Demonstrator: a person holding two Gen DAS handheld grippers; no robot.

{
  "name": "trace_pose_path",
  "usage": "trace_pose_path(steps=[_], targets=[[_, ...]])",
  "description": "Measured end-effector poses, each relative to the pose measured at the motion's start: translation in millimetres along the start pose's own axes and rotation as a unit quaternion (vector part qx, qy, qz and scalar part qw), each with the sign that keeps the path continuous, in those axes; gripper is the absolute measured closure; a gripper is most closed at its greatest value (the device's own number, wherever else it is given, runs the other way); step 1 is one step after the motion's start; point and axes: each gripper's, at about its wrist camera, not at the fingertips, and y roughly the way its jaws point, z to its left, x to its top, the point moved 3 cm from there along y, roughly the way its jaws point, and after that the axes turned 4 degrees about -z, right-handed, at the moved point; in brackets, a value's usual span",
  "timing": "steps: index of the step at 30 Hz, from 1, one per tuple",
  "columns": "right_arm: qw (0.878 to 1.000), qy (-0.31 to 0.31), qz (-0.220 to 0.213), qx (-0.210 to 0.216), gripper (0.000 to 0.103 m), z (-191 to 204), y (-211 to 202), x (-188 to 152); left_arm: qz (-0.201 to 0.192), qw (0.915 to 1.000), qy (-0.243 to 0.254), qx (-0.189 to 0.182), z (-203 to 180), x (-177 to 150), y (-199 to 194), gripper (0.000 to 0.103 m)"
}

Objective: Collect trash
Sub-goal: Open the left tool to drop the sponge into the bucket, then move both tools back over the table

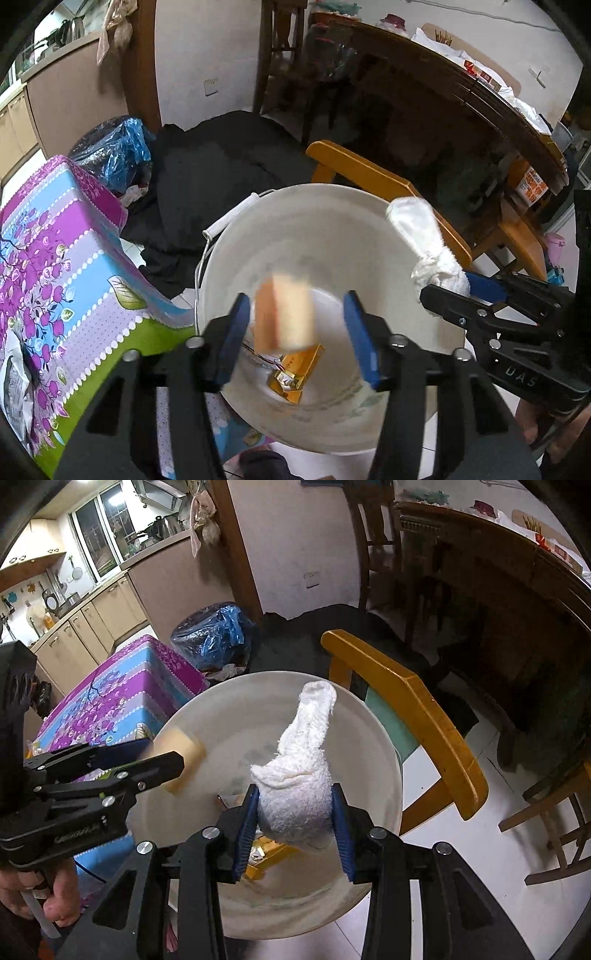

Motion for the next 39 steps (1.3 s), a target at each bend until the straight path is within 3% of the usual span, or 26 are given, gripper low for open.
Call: trace_pose_path(steps=[11,13,16,19,21,22,26,32,36,39], targets=[[0.999,0.006,-0.034,-0.005,0.052,-4.2,-17.4,2.8,-0.005,1.0000,-0.002,0.006,2.7,0.9,-4.1,0.048],[0.998,-0.002,-0.057,-0.010,0.051,1.9,-32.4,4.4,-0.010,0.9999,0.002,0.009,2.9,-0.6,-11.7,0.048],[0.992,-0.020,-0.126,-0.007,0.046,20.3,-72.8,4.6,-0.033,0.9992,0.010,0.019,6.8,-4.2,-38.7,0.048],[0.977,-0.040,-0.207,0.033,0.033,52.7,-123.1,-5.1,-0.074,0.9967,0.017,0.027,16.1,-16.4,-88.2,0.048],[0.969,-0.047,-0.236,0.064,0.029,74.4,-143.0,-14.7,-0.105,0.9938,0.015,0.033,29.8,-31.9,-124.6,0.047],[0.966,-0.050,-0.241,0.080,0.028,83.8,-148.1,-18.8,-0.119,0.9922,0.010,0.035,41.7,-43.1,-144.1,0.042],[0.956,-0.078,-0.233,0.159,0.028,137.8,-151.9,-36.3,-0.146,0.9868,-0.034,0.060,99.9,-87.8,-199.5,0.042],[0.943,-0.154,-0.181,0.234,0.028,238.8,-124.5,-61.7,-0.159,0.9699,-0.128,0.133,220.7,-162.8,-263.1,0.042],[0.935,-0.188,-0.144,0.266,0.030,302.2,-102.3,-69.5,-0.155,0.9450,-0.214,0.192,320.1,-204.0,-294.6,0.042],[0.927,-0.207,-0.118,0.288,0.033,346.7,-85.7,-66.4,-0.155,0.9242,-0.283,0.204,385.2,-221.2,-310.4,0.042]])
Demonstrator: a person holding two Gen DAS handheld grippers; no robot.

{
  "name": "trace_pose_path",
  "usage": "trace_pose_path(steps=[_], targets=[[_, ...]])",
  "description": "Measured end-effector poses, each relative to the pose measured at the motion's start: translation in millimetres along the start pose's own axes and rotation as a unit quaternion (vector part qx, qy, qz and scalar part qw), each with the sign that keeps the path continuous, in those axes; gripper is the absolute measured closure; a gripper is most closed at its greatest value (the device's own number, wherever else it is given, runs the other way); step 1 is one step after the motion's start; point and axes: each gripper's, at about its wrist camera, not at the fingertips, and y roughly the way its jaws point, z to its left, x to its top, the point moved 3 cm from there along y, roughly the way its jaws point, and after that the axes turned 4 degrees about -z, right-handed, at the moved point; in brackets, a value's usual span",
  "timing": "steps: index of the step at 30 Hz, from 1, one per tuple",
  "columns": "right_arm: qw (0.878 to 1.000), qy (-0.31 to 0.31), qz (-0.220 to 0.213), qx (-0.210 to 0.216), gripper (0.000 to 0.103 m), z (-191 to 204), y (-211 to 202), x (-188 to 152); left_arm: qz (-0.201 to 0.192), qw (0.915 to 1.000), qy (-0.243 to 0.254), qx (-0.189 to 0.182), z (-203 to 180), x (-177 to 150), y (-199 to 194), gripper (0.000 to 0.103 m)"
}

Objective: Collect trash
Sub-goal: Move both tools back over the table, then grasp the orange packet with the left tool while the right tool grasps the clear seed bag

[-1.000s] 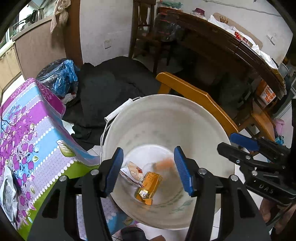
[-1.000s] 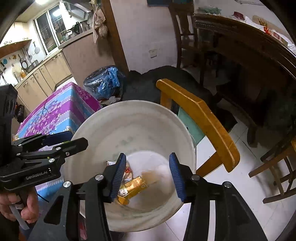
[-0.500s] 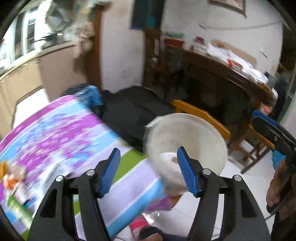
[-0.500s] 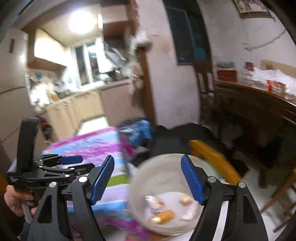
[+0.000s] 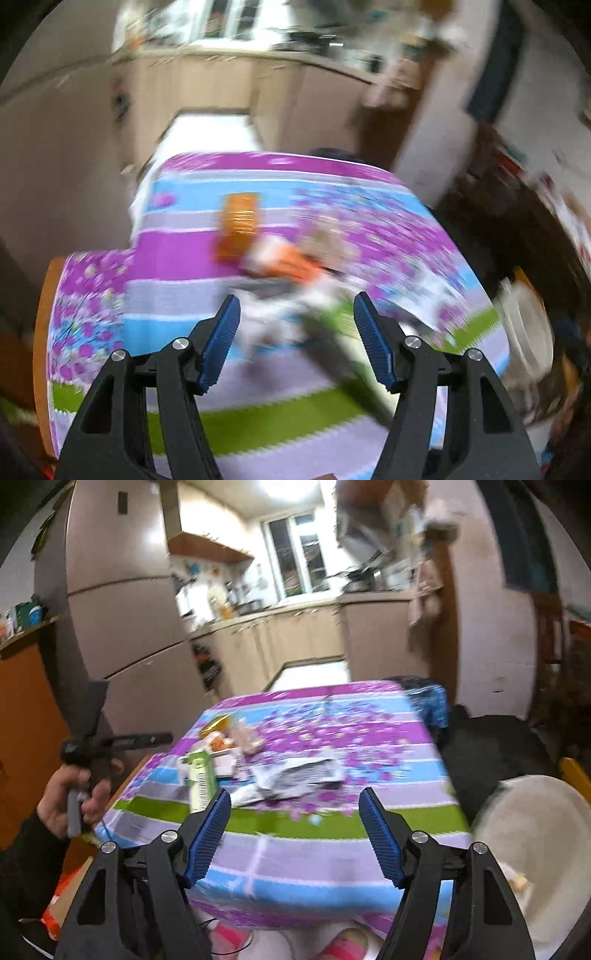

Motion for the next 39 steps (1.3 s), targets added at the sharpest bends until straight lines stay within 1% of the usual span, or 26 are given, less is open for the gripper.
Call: trace_pose_path(steps=[2,3,5,8,9,13,15,17,19,22,26,29,30,31,32,33,35,37,39], targets=[[1.000,-0.010,0.016,0.016,0.036,11.9,24.2,7.0,0.005,0.9998,-0.020,0.008,22.4,12.7,9.2,0.042],[0.999,-0.018,0.028,0.028,0.038,22.0,44.9,14.1,0.010,0.9996,-0.026,0.009,30.4,19.7,15.1,0.042],[0.997,-0.025,0.053,0.053,0.038,33.1,72.6,24.3,0.022,0.9994,-0.025,0.007,38.4,28.0,28.3,0.042],[0.994,-0.037,0.080,0.072,0.038,46.7,113.6,38.0,0.049,0.9984,-0.028,0.000,44.8,37.0,47.4,0.042],[0.993,-0.039,0.086,0.075,0.038,51.9,126.9,41.7,0.061,0.9978,-0.024,-0.001,44.7,37.7,53.6,0.042],[0.990,-0.042,0.104,0.089,0.038,64.3,163.8,49.7,0.112,0.9932,-0.016,-0.027,39.9,30.8,77.8,0.042],[0.988,-0.041,0.114,0.095,0.038,67.1,178.4,52.3,0.126,0.9918,-0.003,-0.022,36.2,31.0,92.0,0.042],[0.986,-0.045,0.124,0.098,0.038,70.1,194.3,55.0,0.139,0.9899,0.003,-0.026,33.4,30.4,102.6,0.042],[0.985,-0.049,0.131,0.096,0.038,69.7,207.3,55.9,0.154,0.9877,0.012,-0.027,28.0,27.8,112.6,0.042],[0.984,-0.051,0.142,0.089,0.038,66.6,229.4,59.9,0.164,0.9858,0.018,-0.031,21.0,26.8,125.5,0.042],[0.981,-0.062,0.163,0.081,0.038,58.7,253.9,62.1,0.169,0.9846,0.008,-0.044,18.4,32.4,135.7,0.043],[0.979,-0.072,0.175,0.075,0.038,54.5,271.6,66.5,0.169,0.9843,0.021,-0.046,12.2,35.2,139.5,0.049],[0.979,-0.072,0.175,0.074,0.038,52.7,274.7,68.9,0.167,0.9844,0.026,-0.048,10.0,35.9,139.9,0.057],[0.980,-0.071,0.171,0.072,0.038,51.1,276.0,70.4,0.164,0.9848,0.031,-0.048,8.7,37.6,139.7,0.063],[0.981,-0.068,0.168,0.071,0.038,50.4,275.8,72.2,0.158,0.9860,0.033,-0.044,9.6,40.6,138.8,0.064],[0.982,-0.062,0.161,0.080,0.038,50.5,272.7,74.8,0.151,0.9872,0.029,-0.044,12.5,43.6,135.7,0.064],[0.981,-0.066,0.155,0.093,0.038,53.9,268.7,77.3,0.135,0.9889,0.019,-0.060,19.6,48.9,125.8,0.064],[0.982,-0.069,0.154,0.081,0.038,52.3,269.3,79.0,0.125,0.9897,0.023,-0.065,26.9,51.1,117.6,0.064],[0.983,-0.048,0.157,0.076,0.038,44.8,275.7,80.5,0.120,0.9907,0.021,-0.061,38.8,50.4,111.0,0.064]])
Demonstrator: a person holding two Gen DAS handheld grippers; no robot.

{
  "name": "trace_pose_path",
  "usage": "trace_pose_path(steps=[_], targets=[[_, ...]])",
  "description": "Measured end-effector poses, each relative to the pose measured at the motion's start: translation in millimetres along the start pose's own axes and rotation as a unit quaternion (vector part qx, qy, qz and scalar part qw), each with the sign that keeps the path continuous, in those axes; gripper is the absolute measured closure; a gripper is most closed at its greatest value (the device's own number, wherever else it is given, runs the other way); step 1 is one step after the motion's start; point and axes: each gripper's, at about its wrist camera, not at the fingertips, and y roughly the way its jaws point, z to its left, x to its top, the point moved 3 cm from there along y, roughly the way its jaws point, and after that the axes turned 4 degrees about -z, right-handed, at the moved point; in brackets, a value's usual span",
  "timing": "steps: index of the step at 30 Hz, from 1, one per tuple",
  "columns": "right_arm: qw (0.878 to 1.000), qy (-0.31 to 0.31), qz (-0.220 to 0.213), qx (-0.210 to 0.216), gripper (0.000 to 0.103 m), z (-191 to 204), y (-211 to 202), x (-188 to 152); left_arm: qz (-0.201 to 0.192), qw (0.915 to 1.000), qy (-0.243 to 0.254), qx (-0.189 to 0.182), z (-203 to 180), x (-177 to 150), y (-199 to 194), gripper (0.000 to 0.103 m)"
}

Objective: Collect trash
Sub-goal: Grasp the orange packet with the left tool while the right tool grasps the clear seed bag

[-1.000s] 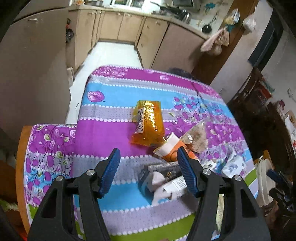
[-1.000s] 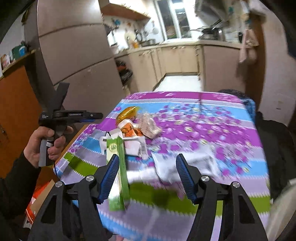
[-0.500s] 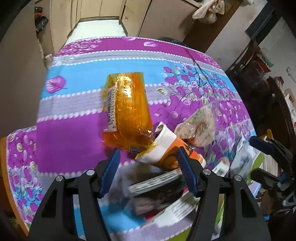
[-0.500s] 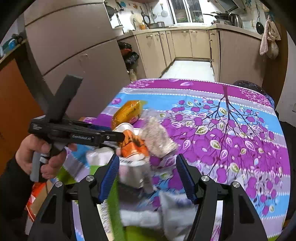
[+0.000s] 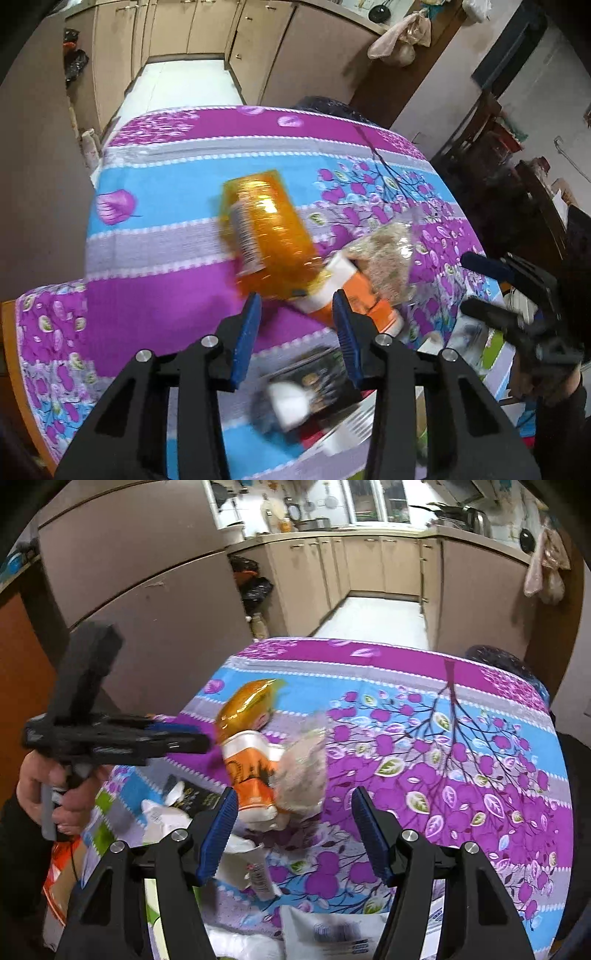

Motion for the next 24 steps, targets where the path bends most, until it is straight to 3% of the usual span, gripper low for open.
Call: trace_pose_path(steps=[5,8,12,15,21,24], targets=[[0.999,0.039,0.024,0.013,0.038,-7.3,31.4,11.3,0.006,0.9998,-0.009,-0.017,13.1,-6.3,-2.1,0.061],[0.997,0.062,0.033,0.018,0.038,-9.5,51.7,18.3,-0.001,0.9997,-0.025,-0.002,23.2,0.4,1.0,0.056],[0.995,0.085,0.047,0.022,0.038,-11.1,67.8,17.0,-0.046,0.9960,-0.076,0.008,33.2,24.7,-0.3,0.027],[0.995,0.081,0.057,0.021,0.038,-9.5,75.0,14.7,-0.042,0.9968,-0.055,0.039,21.2,37.5,16.6,0.021],[0.995,0.073,0.067,0.010,0.038,-10.3,81.9,13.4,-0.007,0.9922,0.006,0.124,5.2,48.7,65.4,0.022],[0.995,0.069,0.073,0.003,0.041,-12.5,84.9,12.5,0.003,0.9916,0.011,0.129,5.1,47.8,76.4,0.055]])
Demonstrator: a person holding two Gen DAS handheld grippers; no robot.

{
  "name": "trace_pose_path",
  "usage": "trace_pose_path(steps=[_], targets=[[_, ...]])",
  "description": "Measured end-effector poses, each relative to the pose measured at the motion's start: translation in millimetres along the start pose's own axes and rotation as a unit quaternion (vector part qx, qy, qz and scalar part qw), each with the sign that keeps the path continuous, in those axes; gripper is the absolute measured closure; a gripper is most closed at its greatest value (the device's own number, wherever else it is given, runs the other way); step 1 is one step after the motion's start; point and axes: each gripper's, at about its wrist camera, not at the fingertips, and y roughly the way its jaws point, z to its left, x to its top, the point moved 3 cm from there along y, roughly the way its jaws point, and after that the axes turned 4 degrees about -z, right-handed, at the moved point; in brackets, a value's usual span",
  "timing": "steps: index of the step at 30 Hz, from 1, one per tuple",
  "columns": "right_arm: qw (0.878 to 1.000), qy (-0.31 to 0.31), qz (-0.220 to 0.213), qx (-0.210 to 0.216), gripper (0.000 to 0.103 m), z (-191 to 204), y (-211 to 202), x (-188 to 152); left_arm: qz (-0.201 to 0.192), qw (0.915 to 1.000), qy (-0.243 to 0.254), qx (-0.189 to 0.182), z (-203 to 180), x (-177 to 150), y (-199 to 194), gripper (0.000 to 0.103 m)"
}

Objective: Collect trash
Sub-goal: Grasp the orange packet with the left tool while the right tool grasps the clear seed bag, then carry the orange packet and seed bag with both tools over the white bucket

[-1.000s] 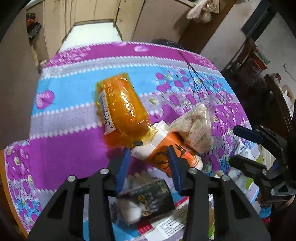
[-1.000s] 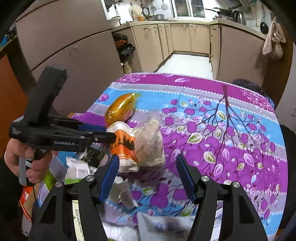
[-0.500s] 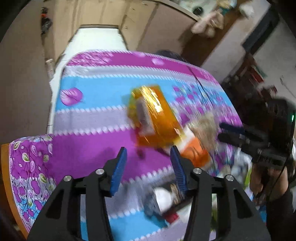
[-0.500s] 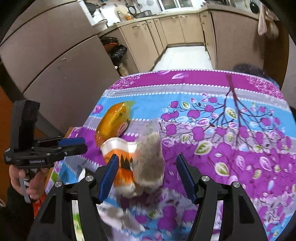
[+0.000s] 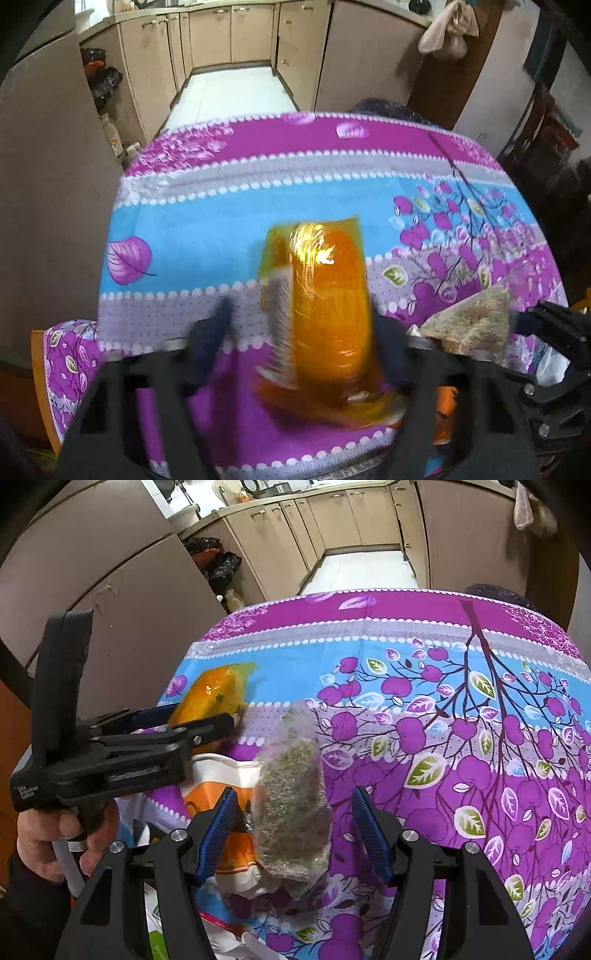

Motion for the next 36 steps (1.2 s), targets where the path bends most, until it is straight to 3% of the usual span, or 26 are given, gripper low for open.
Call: trace_pose_path(steps=[3,9,14,18,22,28,36], targets=[[1.000,-0.005,0.008,-0.005,0.056,1.3,8.6,1.4,-0.004,0.9999,0.010,0.010,-0.4,-1.2,0.1,0.061],[0.999,-0.013,-0.018,-0.030,0.070,3.7,0.8,0.8,-0.023,0.9995,0.002,0.021,6.9,-2.1,-11.2,0.069],[0.995,-0.014,-0.081,-0.049,0.071,9.7,-39.6,2.5,-0.071,0.9969,-0.016,0.030,13.8,-2.7,-47.5,0.070],[0.986,-0.018,-0.148,-0.071,0.071,23.2,-92.0,-8.6,-0.135,0.9902,-0.020,0.029,3.5,-14.1,-102.1,0.070],[0.969,-0.037,-0.212,-0.122,0.071,40.5,-151.8,-39.0,-0.195,0.9807,-0.008,0.009,-30.1,-37.9,-157.7,0.070],[0.940,-0.024,-0.280,-0.193,0.071,42.2,-237.3,-96.0,-0.247,0.9678,0.022,-0.045,-101.2,-74.9,-215.4,0.070],[0.908,0.014,-0.317,-0.273,0.071,14.3,-332.6,-166.8,-0.267,0.9526,0.092,-0.113,-210.8,-104.4,-250.2,0.070]])
